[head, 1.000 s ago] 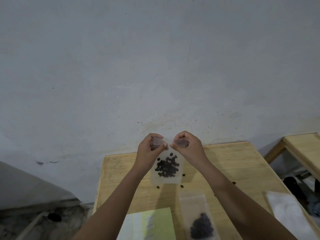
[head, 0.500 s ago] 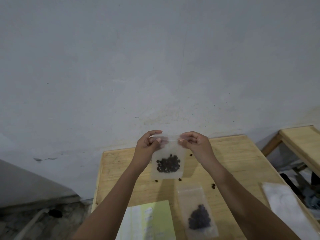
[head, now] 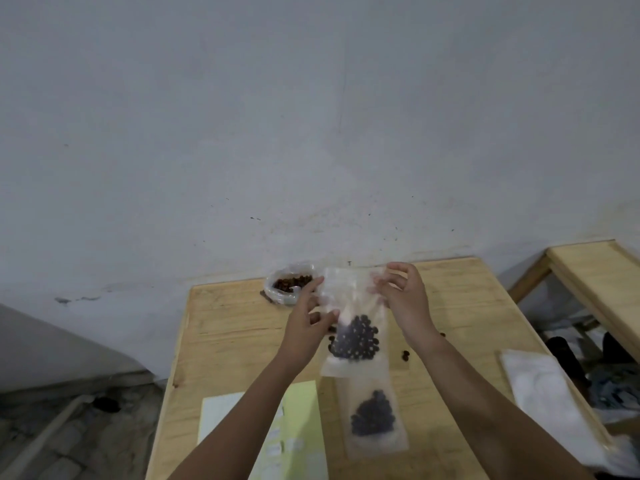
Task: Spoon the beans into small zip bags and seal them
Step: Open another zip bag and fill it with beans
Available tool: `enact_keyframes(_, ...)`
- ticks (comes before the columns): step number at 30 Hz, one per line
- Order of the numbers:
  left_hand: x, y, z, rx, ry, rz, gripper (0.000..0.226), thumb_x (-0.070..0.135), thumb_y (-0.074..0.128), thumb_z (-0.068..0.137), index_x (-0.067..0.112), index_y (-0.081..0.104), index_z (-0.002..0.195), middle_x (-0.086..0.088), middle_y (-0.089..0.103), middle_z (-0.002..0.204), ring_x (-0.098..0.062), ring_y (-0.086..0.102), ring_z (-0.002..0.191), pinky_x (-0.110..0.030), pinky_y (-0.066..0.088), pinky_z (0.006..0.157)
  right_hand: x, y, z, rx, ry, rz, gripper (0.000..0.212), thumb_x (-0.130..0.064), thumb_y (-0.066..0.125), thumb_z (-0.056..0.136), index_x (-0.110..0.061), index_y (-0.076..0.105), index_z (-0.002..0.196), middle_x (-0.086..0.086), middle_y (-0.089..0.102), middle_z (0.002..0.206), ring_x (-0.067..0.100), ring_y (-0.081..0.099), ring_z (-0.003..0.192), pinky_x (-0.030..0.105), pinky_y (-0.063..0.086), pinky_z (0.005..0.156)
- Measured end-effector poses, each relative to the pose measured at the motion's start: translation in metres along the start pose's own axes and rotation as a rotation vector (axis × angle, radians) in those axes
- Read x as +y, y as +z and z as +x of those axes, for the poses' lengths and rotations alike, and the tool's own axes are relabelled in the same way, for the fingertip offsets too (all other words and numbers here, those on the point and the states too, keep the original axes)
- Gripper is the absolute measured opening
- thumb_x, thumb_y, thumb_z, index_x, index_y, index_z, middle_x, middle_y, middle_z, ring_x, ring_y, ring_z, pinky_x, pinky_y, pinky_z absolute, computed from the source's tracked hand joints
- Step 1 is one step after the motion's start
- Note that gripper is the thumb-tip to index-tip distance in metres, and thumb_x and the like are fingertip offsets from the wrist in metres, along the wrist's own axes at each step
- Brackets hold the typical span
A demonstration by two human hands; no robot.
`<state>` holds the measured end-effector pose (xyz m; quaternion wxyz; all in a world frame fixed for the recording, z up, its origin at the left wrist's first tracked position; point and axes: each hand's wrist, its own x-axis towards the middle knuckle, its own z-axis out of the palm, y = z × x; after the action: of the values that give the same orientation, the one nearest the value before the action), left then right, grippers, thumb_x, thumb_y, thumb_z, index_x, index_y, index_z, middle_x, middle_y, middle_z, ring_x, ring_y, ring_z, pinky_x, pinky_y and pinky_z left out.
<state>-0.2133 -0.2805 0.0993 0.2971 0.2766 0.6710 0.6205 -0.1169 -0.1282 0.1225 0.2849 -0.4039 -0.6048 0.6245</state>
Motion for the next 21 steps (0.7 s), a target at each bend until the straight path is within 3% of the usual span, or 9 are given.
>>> enact_keyframes(2,-0.017,0.011,-0.007,0.03,-0.069,0.0,0.055,0.0,0.059,0.089,0.021,0.039,0.135,-0.008,0.056,0.103,-0.009,0.065,0.066,-0.024,0.054,0.061,0.02,-0.008,-0.005,-0.025,0.02,-0.154,0.036,-0.011,0.069,0.082,-0.019,0.044,0.107,0.004,0.056,0.109,0.027,0.062,0.096,0.038,0.053,0.077)
enact_keyframes(6,-0.057,0.031,-0.021,0.041,-0.232,0.085,0.057,0.001,0.061,0.087,0.018,0.038,0.136,-0.005,0.057,0.101,-0.017,0.065,0.069,-0.038,0.058,0.065,0.063,-0.026,-0.022,-0.118,0.09,-0.465,0.045,-0.012,0.073,0.079,-0.013,0.044,0.114,0.002,0.049,0.113,0.013,0.057,0.082,0.015,0.044,0.061)
enact_keyframes(8,-0.072,0.041,-0.029,0.028,-0.304,0.149,0.057,0.002,0.062,0.085,0.017,0.039,0.135,0.001,0.055,0.102,-0.016,0.063,0.073,-0.034,0.057,0.066,0.082,-0.034,-0.027,-0.159,0.146,-0.537,0.053,-0.013,0.074,0.078,-0.011,0.046,0.123,-0.001,0.049,0.113,0.008,0.054,0.078,0.012,0.04,0.059)
enact_keyframes(11,-0.086,0.054,-0.044,0.061,-0.358,0.201,0.056,0.0,0.06,0.085,0.012,0.039,0.135,0.003,0.051,0.107,-0.01,0.057,0.084,-0.019,0.051,0.068,0.102,-0.042,-0.031,-0.244,0.145,-0.646,0.061,-0.018,0.073,0.079,-0.011,0.045,0.132,0.004,0.052,0.127,0.014,0.057,0.097,0.019,0.043,0.078)
enact_keyframes(15,-0.097,0.064,-0.06,0.108,-0.32,0.333,0.055,0.005,0.062,0.085,0.013,0.038,0.134,0.001,0.042,0.123,-0.011,0.046,0.108,-0.021,0.041,0.092,0.117,-0.044,-0.032,-0.391,0.086,-0.773,0.066,-0.019,0.068,0.083,-0.011,0.037,0.141,0.005,0.043,0.143,0.018,0.042,0.13,0.027,0.036,0.106)
enact_keyframes(18,-0.098,0.068,-0.065,0.124,-0.308,0.409,0.053,0.007,0.062,0.084,0.012,0.041,0.132,0.003,0.039,0.12,-0.01,0.041,0.111,-0.011,0.03,0.088,0.125,-0.043,-0.034,-0.435,0.047,-0.832,0.069,-0.02,0.066,0.084,-0.013,0.032,0.144,0.003,0.037,0.148,0.019,0.033,0.137,0.029,0.028,0.112)
enact_keyframes(21,-0.102,0.069,-0.065,0.099,-0.317,0.523,0.057,0.007,0.061,0.082,0.006,0.039,0.134,-0.007,0.037,0.132,-0.017,0.04,0.121,-0.01,0.026,0.091,0.133,-0.043,-0.036,-0.449,0.035,-0.837,0.069,-0.018,0.064,0.085,-0.015,0.03,0.145,0.004,0.032,0.151,0.019,0.027,0.139,0.03,0.024,0.115)
